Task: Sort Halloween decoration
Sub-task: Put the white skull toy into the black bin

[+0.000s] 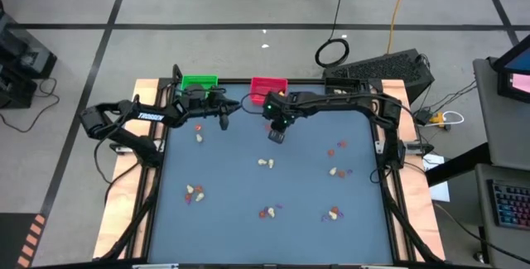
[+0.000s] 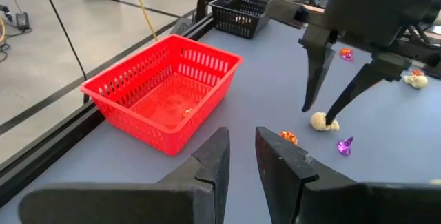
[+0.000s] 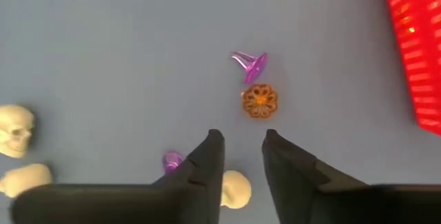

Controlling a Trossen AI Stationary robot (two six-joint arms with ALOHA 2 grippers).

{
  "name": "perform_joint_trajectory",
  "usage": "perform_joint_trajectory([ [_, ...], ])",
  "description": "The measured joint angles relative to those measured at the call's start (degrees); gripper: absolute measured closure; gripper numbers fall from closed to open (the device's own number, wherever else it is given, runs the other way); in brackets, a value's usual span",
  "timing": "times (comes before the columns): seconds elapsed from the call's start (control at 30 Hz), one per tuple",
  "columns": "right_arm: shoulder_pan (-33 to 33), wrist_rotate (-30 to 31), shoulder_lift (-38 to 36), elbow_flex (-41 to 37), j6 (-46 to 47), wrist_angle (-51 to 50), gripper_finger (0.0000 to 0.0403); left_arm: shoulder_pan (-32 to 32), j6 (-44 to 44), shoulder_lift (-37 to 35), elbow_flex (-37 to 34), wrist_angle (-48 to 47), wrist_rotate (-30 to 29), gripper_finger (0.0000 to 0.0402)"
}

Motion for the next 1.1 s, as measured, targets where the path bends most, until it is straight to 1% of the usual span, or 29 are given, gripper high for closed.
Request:
perform_joint_trajectory([
  [0.13,-0.1,0.0,-0.1,0.0,-1.6,-0.9,0.0277,0.0,0.0,0.0,0.0,0.0,0.0,0.0325],
  [0.23,0.0,-0.6,-0.6,0.0,-1.5,-5.0,0.0269,0.0,0.0,0.0,0.0,0.0,0.0,0.0325],
  [0.27,0.0,-1.9,-0.7,0.0,-1.2,-6.2,0.0267,0.0,0.0,0.0,0.0,0.0,0.0,0.0325],
  [0.37,0.0,-5.9,-0.6,-0.1,1.7,-9.1,0.026,0.0,0.0,0.0,0.0,0.0,0.0,0.0325],
  [0.6,0.3,-5.9,-0.2,-0.5,7.4,-8.4,0.0229,0.0,-0.2,0.0,0.0,0.0,0.0,0.0325],
  [0.73,0.3,-5.5,1.8,-0.5,10.1,-7.9,0.0216,0.0,-0.2,0.0,0.0,0.0,0.0,0.0325],
  [0.8,0.2,-5.7,3.4,-0.5,10.8,-7.8,0.0214,0.0,-0.1,0.0,0.0,-0.1,0.0,0.0325],
  [0.93,0.3,-3.6,5.6,-0.2,11.9,-7.6,0.0215,0.0,-0.1,0.0,0.0,-0.2,0.0,0.0325],
  [1.1,0.3,-3.0,5.8,-0.3,11.6,-7.9,0.0238,0.0,0.0,0.0,0.0,-0.2,0.0,0.0325],
])
